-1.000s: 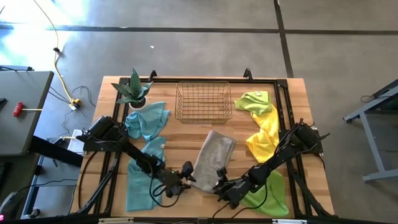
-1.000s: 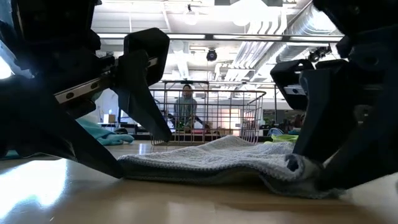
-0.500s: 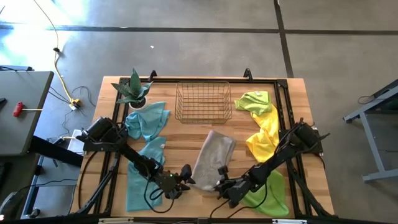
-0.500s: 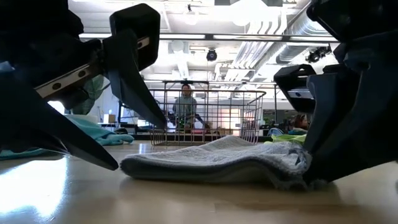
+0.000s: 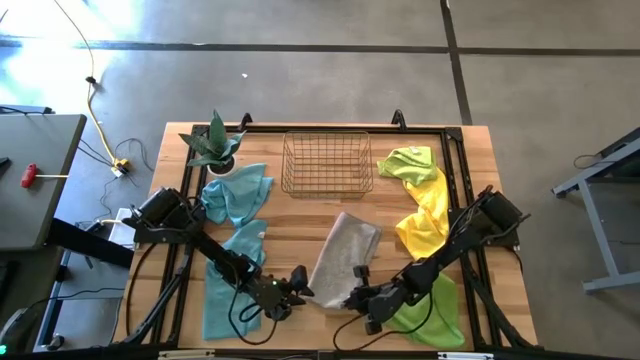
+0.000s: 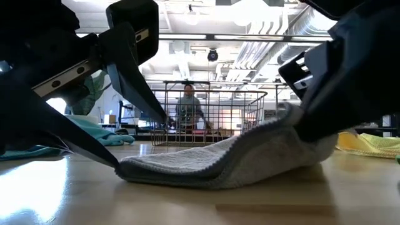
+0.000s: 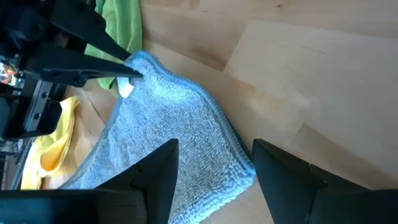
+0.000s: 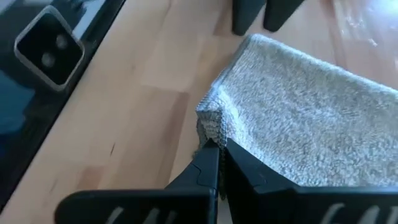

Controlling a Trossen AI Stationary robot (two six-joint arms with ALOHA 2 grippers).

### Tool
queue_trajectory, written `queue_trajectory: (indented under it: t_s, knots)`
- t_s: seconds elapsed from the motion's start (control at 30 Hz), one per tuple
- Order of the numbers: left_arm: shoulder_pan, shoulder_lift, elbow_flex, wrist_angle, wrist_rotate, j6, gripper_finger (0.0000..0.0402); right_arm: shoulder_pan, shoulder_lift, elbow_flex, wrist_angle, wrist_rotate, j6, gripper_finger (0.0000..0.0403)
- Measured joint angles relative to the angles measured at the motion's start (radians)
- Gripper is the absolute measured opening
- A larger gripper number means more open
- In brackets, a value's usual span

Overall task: Fold microfiber towels
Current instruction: Fold the gray microfiber towel

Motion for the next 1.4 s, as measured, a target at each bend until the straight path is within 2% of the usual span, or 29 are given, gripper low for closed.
queue_trajectory:
  t_s: [0.4, 0.5, 0.67, 0.8, 1.0, 1.1, 1.2, 1.33, 1.4]
  knots:
    - [0.001, 0.000, 0.000, -0.025, -0.023, -0.008, 0.0196, -0.017, -0.002, 0.060, 0.011, 0.027, 0.011, 0.0000]
    - [0.001, 0.000, 0.001, -0.041, -0.023, -0.012, 0.0196, -0.016, -0.003, 0.101, -0.078, 0.029, 0.037, 0.0000]
    - [-0.021, 0.000, -0.003, -0.014, -0.023, -0.053, 0.0196, -0.016, -0.003, 0.175, -0.296, 0.114, 0.086, 0.0000]
    - [-0.035, 0.002, -0.006, 0.037, -0.054, -0.091, 0.0196, -0.021, -0.003, 0.209, -0.352, 0.177, 0.087, 0.0000]
    - [-0.026, 0.010, -0.004, 0.095, -0.142, -0.233, 0.0196, -0.042, -0.005, 0.243, -0.355, 0.214, 0.072, 0.0000]
    - [-0.033, 0.010, 0.025, 0.107, -0.177, -0.243, 0.0196, -0.055, -0.005, 0.246, -0.373, 0.214, 0.073, 0.0000]
    - [-0.042, 0.010, 0.057, 0.107, -0.262, -0.263, 0.0196, -0.064, -0.005, 0.246, -0.409, 0.213, 0.073, 0.0000]
    - [-0.038, 0.006, 0.084, 0.106, -0.368, -0.382, 0.0196, -0.065, -0.005, 0.246, -0.433, 0.214, 0.072, 0.0000]
    - [-0.035, 0.006, 0.089, 0.102, -0.388, -0.448, 0.0196, -0.065, -0.005, 0.246, -0.445, 0.215, 0.074, 0.0000]
